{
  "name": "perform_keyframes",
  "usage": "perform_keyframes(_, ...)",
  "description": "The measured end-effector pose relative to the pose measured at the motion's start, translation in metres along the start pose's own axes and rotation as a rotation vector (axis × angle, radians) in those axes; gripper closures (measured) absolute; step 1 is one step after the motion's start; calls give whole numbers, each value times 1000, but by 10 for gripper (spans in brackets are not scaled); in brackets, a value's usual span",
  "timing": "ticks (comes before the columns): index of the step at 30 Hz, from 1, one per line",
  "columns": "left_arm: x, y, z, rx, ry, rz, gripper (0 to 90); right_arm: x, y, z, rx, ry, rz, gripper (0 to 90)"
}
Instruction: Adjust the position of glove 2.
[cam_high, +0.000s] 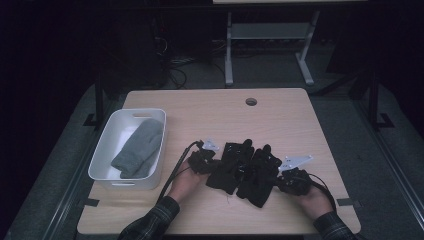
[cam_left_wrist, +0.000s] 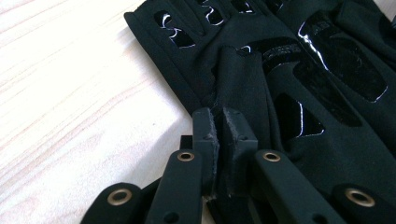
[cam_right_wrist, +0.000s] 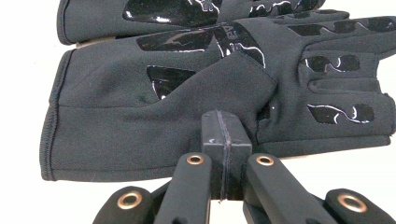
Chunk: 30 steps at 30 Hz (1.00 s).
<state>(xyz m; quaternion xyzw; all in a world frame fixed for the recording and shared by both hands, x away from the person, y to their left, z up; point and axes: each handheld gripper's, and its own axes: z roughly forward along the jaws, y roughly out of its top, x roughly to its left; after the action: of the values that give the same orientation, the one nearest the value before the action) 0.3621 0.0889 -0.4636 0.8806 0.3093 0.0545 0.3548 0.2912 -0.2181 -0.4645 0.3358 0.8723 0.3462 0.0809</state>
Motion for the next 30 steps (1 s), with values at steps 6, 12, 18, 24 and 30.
perform_keyframes(6, 5, 5, -6, -42, -32, -32, 853, 0, 1, 1, 3, -3, -3, 900)
perform_keyframes(12, 2, 14, -16, -92, -73, -30, 856, 0, 1, 1, 2, -3, 1, 900)
perform_keyframes(18, -3, 25, -22, -130, -116, -34, 858, 1, 1, 2, 2, -5, -4, 900)
perform_keyframes(24, -8, 35, -26, -147, -136, -18, 859, -1, 0, -8, -10, -11, 11, 900)
perform_keyframes(30, -13, 39, -26, -150, -159, -11, 859, -7, -8, -10, 18, -22, 32, 900)
